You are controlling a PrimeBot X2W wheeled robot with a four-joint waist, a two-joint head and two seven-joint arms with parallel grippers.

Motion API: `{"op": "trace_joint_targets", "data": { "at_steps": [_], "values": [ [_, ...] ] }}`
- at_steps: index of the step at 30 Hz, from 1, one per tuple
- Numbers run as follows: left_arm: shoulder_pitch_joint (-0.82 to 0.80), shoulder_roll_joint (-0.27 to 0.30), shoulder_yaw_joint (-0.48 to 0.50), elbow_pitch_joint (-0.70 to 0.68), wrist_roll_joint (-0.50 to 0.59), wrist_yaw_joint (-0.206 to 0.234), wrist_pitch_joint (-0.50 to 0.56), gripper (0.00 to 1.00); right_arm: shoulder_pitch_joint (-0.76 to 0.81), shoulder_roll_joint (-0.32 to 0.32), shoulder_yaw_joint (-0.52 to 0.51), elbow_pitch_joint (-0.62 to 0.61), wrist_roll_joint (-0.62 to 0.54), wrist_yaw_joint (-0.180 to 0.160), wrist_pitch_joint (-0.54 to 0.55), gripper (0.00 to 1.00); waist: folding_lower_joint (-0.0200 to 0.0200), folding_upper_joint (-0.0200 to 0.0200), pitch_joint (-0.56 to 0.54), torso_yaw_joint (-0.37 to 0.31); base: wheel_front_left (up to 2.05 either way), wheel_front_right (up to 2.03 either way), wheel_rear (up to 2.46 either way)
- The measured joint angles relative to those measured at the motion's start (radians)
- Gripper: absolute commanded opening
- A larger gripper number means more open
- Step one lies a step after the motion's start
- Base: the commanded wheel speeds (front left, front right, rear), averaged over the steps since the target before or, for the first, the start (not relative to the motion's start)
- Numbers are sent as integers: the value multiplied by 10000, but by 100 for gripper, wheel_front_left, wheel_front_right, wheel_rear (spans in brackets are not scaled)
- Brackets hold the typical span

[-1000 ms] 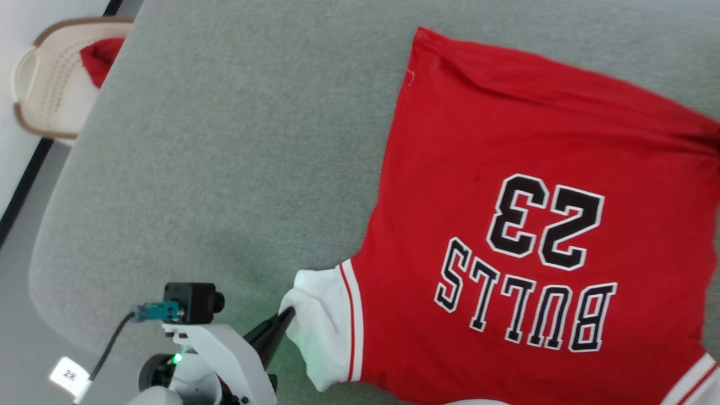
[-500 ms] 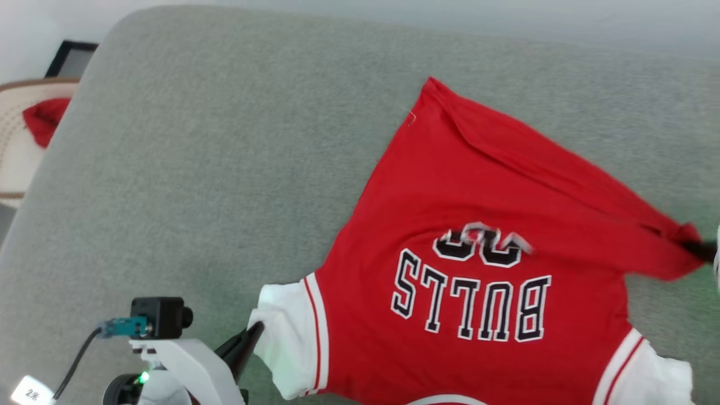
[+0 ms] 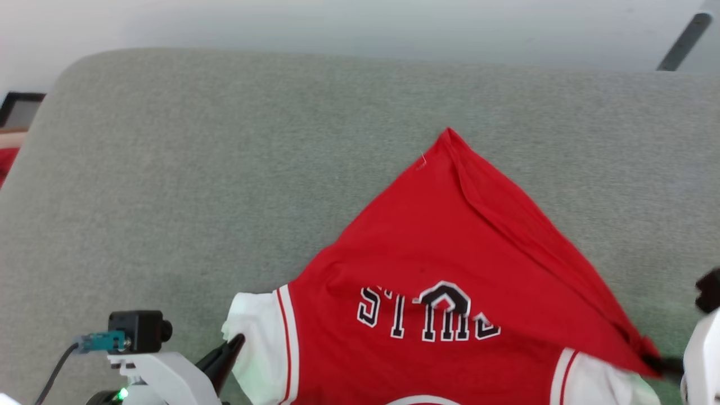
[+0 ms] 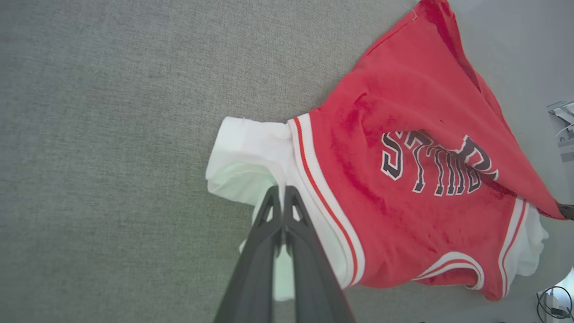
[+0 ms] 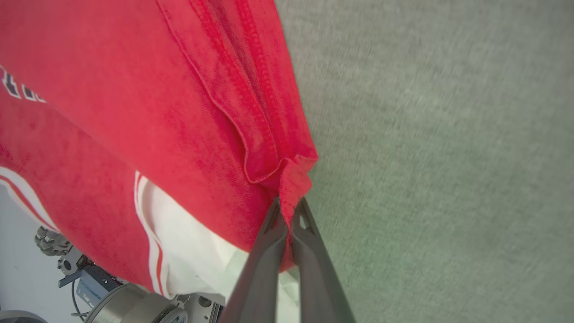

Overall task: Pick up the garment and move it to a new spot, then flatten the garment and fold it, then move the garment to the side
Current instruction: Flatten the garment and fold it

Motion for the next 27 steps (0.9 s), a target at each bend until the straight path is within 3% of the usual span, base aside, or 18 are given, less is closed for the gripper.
{"op": "trace_joint_targets", "data": {
  "at_steps": [9,16,17,18,19,27],
  "values": [
    [258,88,125,-130,-73,40,-167,0,2030,989,-662,-826,-483,0,-119,0,1,0,-149,-482,0,0,0],
    [322,111,157,-173,-77,54,-230,0,2440,1396,-708,-849,-978,0,-466,0,0,0,-108,-708,0,0,0],
    [320,111,157,-171,-77,50,-232,0,2429,1404,-654,-849,-991,0,-514,28,1,0,-99,-728,0,0,0],
    [319,111,157,-171,-77,29,-234,0,2412,1413,-621,-853,-1022,0,-598,72,0,0,-94,-746,0,0,0],
    [317,111,157,-167,-77,25,-236,0,2383,1432,-616,-859,-1051,0,-656,100,0,0,-90,-761,0,0,0],
    [311,81,142,-138,-77,12,-255,0,2153,1329,-677,-1676,-1072,0,-568,100,0,0,-166,-753,0,0,0]
  ]
}}
